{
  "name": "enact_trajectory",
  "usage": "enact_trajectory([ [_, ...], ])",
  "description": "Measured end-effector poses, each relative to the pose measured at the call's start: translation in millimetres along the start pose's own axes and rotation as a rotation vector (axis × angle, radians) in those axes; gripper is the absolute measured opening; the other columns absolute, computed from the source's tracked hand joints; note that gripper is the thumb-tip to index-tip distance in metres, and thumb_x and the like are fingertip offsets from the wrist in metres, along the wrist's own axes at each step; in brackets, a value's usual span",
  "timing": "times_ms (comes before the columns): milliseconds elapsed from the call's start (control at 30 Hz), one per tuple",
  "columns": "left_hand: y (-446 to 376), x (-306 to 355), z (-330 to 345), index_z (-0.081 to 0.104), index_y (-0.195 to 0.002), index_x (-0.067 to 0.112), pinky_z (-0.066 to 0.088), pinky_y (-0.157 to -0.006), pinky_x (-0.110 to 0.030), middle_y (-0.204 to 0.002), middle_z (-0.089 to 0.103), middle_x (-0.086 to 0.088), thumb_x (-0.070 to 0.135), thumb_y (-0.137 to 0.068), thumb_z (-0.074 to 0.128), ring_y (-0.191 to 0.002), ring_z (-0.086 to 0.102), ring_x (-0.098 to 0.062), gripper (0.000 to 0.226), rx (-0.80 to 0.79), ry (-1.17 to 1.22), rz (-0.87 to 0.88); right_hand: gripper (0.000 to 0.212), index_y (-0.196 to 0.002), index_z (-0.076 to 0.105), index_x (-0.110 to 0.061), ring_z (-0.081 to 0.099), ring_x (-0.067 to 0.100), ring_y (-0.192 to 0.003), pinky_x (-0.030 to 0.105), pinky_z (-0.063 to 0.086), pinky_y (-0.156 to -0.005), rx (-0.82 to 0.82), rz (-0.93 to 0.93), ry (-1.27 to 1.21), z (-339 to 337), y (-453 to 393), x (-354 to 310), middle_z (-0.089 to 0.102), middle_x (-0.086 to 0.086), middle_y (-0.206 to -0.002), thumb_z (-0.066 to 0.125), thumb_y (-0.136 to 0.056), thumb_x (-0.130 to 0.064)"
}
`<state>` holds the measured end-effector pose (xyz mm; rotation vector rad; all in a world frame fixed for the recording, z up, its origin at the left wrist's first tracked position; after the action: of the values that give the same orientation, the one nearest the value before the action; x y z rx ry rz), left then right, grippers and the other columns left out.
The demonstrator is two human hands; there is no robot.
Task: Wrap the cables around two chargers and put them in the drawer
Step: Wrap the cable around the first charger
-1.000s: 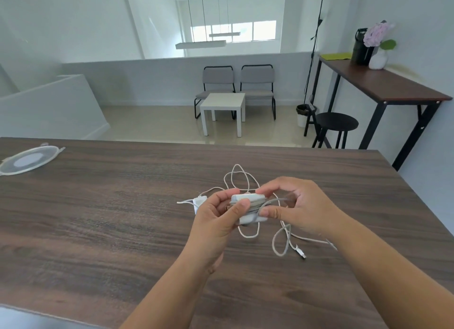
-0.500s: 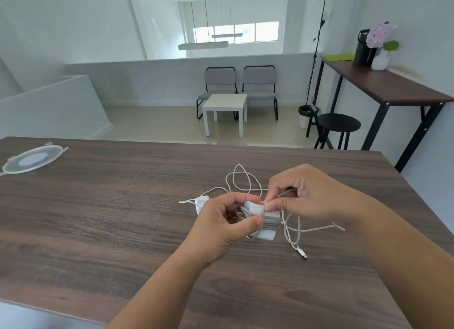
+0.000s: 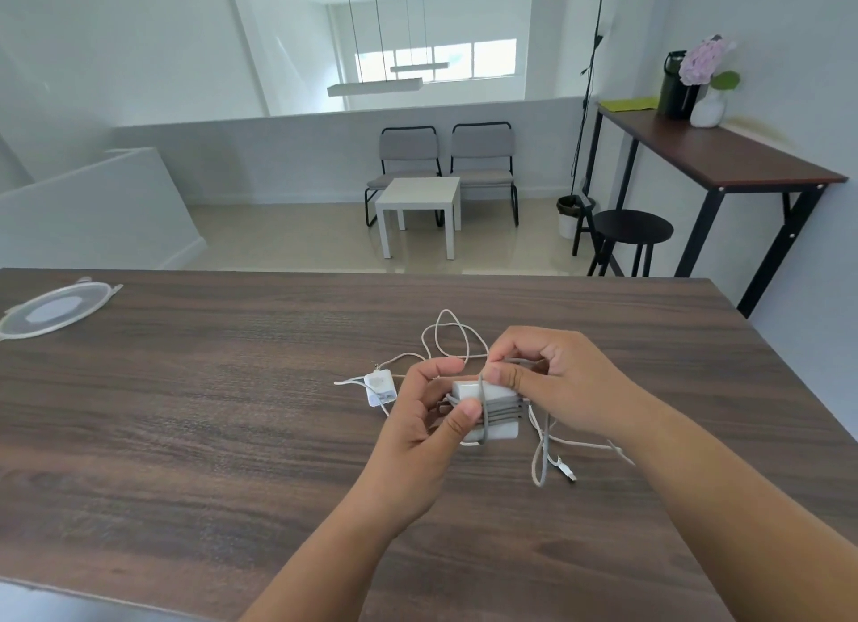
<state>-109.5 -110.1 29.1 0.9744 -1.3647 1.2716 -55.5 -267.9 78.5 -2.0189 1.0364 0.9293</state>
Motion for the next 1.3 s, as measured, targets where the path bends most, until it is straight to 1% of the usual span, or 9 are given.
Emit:
enact_trajectory([
  [233, -2.2, -1.1, -4.2, 0.057, -0.119, 0.012, 0.055, -0.081, -0.025, -0.106, 0.075, -0.003, 0.012, -0.076, 0.074, -0.091, 0.067, -0.013, 0.046, 0.010, 0.067, -0.067, 0.009, -0.077, 0.067, -0.027, 0.047, 0.000, -0.053, 0.012, 0.035, -0.056, 0.065, 0.014, 0.069, 1.3, 4.7, -4.9, 0.057, -0.015, -0.055, 0.069, -0.086, -0.030],
  [400, -3.2, -4.5, -5.2, 0.075, -0.103, 0.019, 0.057, -0.088, -0.042, -0.102, 0.074, -0.004, 0.014, -0.060, 0.085, -0.092, 0.067, -0.021, 0.045, 0.016, 0.240, -0.123, 0.010, -0.076, 0.069, -0.022, 0.048, -0.001, -0.054, 0.012, 0.037, -0.057, 0.085, 0.020, 0.002, 0.6, 4.9, -10.5, 0.059, -0.014, -0.056, 0.071, -0.085, -0.026],
  [533, -4.1, -7.0, -3.7, 0.076, -0.108, 0.021, 0.057, -0.088, -0.043, -0.111, 0.072, -0.012, 0.011, -0.062, 0.084, -0.097, 0.068, -0.025, 0.048, 0.028, 0.350, -0.154, 0.010, -0.076, 0.069, -0.019, 0.051, -0.001, -0.056, 0.011, 0.040, -0.059, 0.110, 0.031, -0.071, 1.8, 3.8, -9.0, 0.065, -0.008, -0.062, 0.071, -0.085, -0.021],
  [900, -5.1, -3.0, -5.9, 0.076, -0.104, 0.021, 0.060, -0.079, -0.037, -0.104, 0.072, -0.007, 0.015, -0.065, 0.080, -0.089, 0.069, -0.021, 0.039, 0.005, 0.352, -0.075, 0.012, -0.073, 0.069, -0.007, 0.050, 0.025, -0.062, 0.029, 0.043, -0.056, 0.102, 0.185, -0.431, 8.1, -2.3, 5.3, 0.060, 0.034, -0.075, 0.075, -0.079, -0.016],
  [1033, -7.2, -3.8, -1.2, 0.075, -0.108, 0.017, 0.060, -0.074, -0.035, -0.108, 0.071, -0.010, 0.019, -0.058, 0.093, -0.091, 0.070, -0.021, 0.053, -0.035, 0.483, -0.092, 0.016, -0.075, 0.068, -0.009, 0.047, 0.015, -0.049, 0.021, 0.035, -0.046, -0.013, 0.370, -0.656, 16.5, -2.8, 18.7, 0.059, 0.013, -0.067, 0.077, -0.069, -0.021],
  [1100, -10.1, -2.1, -0.7, 0.075, -0.110, 0.017, 0.061, -0.075, -0.034, -0.109, 0.071, -0.010, 0.027, -0.052, 0.097, -0.091, 0.071, -0.022, 0.064, -0.020, 0.570, -0.090, 0.005, -0.081, 0.070, -0.011, 0.029, 0.008, -0.041, 0.016, 0.017, -0.037, -0.044, 0.392, -0.728, 23.3, -0.6, 25.3, 0.045, 0.011, -0.066, 0.070, -0.081, -0.016],
  [1167, -14.6, 0.6, -2.6, 0.075, -0.111, 0.018, 0.060, -0.077, -0.032, -0.114, 0.071, -0.012, 0.030, -0.051, 0.097, -0.092, 0.072, -0.023, 0.065, 0.046, 0.617, -0.077, 0.013, -0.095, 0.071, -0.008, 0.027, 0.003, -0.036, 0.016, 0.017, -0.034, 0.015, 0.381, -0.705, 26.8, 2.3, 28.2, 0.045, 0.006, -0.056, 0.059, -0.093, -0.012],
  [1233, -19.9, 2.1, -4.9, 0.073, -0.113, 0.016, 0.061, -0.080, -0.030, -0.120, 0.070, -0.015, 0.026, -0.061, 0.092, -0.098, 0.071, -0.024, 0.056, 0.145, 0.642, -0.076, 0.018, -0.104, 0.072, -0.012, 0.055, -0.002, -0.046, 0.010, 0.039, -0.049, 0.091, 0.312, -0.492, 27.9, 6.2, 23.3, 0.065, -0.010, -0.056, 0.057, -0.094, -0.013],
  [1300, -24.3, 1.3, -8.3, 0.067, -0.118, 0.012, 0.060, -0.081, -0.029, -0.124, 0.068, -0.017, 0.016, -0.075, 0.075, -0.101, 0.071, -0.024, 0.044, 0.251, 0.642, -0.083, 0.022, -0.106, 0.073, -0.030, 0.067, -0.005, -0.085, 0.018, 0.049, -0.079, 0.132, 0.207, -0.149, 28.5, 9.4, 19.8, 0.075, -0.017, -0.087, 0.058, -0.095, -0.019],
])
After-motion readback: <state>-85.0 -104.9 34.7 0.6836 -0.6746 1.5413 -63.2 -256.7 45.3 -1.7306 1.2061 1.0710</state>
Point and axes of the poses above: each hand's wrist, its own y-axis away from the middle knuckle, its own z-axis out of the palm, x = y × z, the point moved 4 cm from there along -y, towards the middle knuckle
